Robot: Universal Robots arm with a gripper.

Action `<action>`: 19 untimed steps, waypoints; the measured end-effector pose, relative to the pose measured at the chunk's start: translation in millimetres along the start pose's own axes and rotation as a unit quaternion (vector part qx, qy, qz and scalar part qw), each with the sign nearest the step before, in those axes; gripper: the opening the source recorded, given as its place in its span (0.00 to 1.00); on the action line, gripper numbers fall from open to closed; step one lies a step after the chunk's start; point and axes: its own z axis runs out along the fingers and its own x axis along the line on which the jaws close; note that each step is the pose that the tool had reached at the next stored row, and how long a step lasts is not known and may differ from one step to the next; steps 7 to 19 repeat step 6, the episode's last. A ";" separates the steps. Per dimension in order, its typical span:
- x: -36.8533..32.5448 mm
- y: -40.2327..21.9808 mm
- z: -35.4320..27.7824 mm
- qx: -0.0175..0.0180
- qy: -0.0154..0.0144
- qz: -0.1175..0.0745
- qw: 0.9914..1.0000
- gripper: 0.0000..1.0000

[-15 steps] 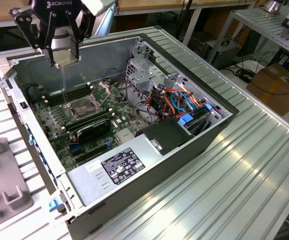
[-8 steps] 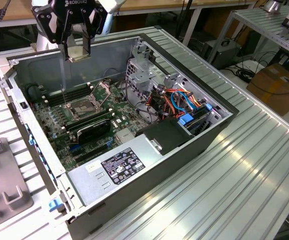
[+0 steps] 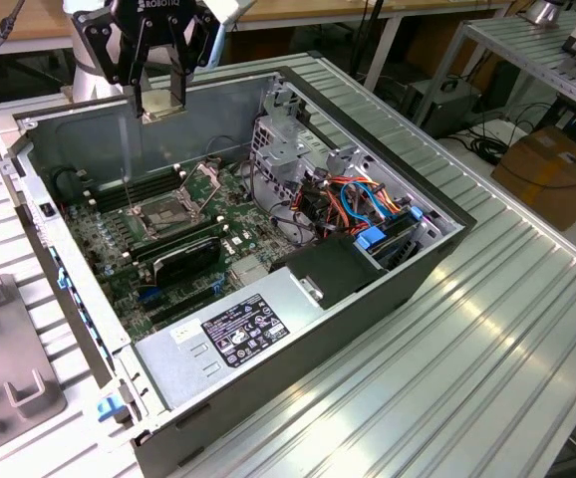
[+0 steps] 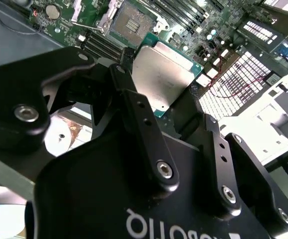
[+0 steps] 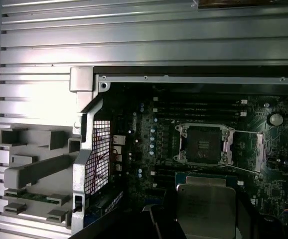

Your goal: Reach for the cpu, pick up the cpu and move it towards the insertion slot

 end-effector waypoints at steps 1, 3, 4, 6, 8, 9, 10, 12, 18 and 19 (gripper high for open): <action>0.0 0.0 0.0 0.000 0.000 0.000 1.000 0.55; 0.0 0.0 0.0 0.000 0.000 0.000 1.000 0.55; 0.0 0.0 0.0 0.000 0.000 0.000 1.000 0.55; 0.0 0.0 0.0 0.000 0.000 0.000 1.000 0.55; 0.0 0.0 0.0 0.000 0.000 0.000 1.000 0.55; 0.0 0.0 0.0 0.000 0.000 0.000 1.000 0.55; 0.0 0.0 0.0 0.000 0.000 0.000 1.000 0.55; 0.0 0.0 0.0 0.000 0.000 0.000 1.000 0.55; 0.0 0.0 0.0 0.000 0.000 0.000 1.000 0.55; 0.0 0.0 0.0 0.000 0.000 0.000 1.000 0.55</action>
